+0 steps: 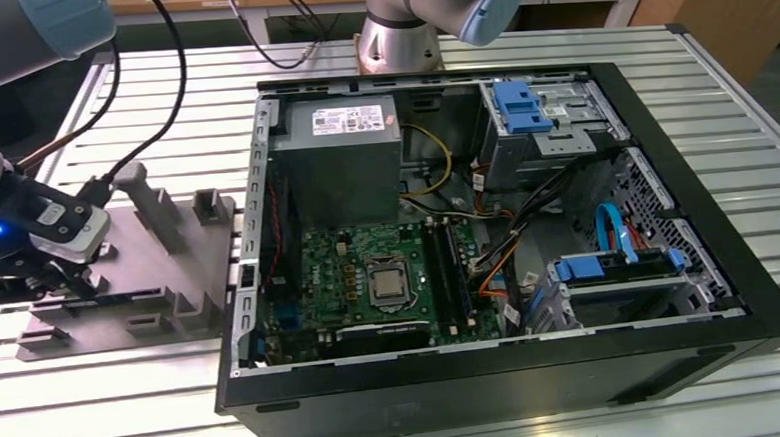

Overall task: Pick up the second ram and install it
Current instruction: 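Pick up the second ram and move it above second insertion slot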

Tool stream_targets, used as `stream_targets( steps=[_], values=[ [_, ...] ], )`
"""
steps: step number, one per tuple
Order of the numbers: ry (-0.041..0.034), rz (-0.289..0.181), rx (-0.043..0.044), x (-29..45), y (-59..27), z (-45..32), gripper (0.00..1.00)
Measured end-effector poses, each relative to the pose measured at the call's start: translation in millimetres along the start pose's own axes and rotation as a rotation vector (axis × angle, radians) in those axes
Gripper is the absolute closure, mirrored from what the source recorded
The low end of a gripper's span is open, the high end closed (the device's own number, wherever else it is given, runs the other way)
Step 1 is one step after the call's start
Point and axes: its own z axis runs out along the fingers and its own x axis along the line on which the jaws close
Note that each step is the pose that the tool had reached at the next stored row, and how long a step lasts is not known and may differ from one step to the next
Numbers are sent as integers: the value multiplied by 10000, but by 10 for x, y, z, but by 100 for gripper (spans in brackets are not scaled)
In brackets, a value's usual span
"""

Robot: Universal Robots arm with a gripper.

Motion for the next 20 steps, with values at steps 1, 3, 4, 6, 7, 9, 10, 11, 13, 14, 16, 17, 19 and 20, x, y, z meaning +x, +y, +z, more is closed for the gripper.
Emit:
stream_targets(
  steps=[1, 3, 4, 6, 7, 9, 10, 11, 13, 14, 16, 17, 19, 20],
  values=[
    [0, -101, -2, 0, 0, 1, 89],
    [3, -312, -7, 0, 0, 0, 89],
    [4, -417, -10, 0, 0, 0, 89],
    [7, -641, -15, 0, 0, 1, 89],
    [9, -747, -18, 0, 0, 0, 89],
    [12, -956, -23, 0, 0, 0, 89],
    [13, -1060, -25, 0, 0, 1, 89],
    [14, -1165, -28, 0, 0, 1, 89],
    [17, -1371, -33, 0, 0, 1, 89],
    [19, -1470, -36, 0, 0, 0, 89],
    [21, -1666, -40, 0, 0, 1, 89],
    [22, -1765, -43, 0, 0, 1, 89],
    [24, -1955, -48, 0, 0, 1, 89],
    [26, -2055, -50, 0, 0, 1, 89]
  ],
)
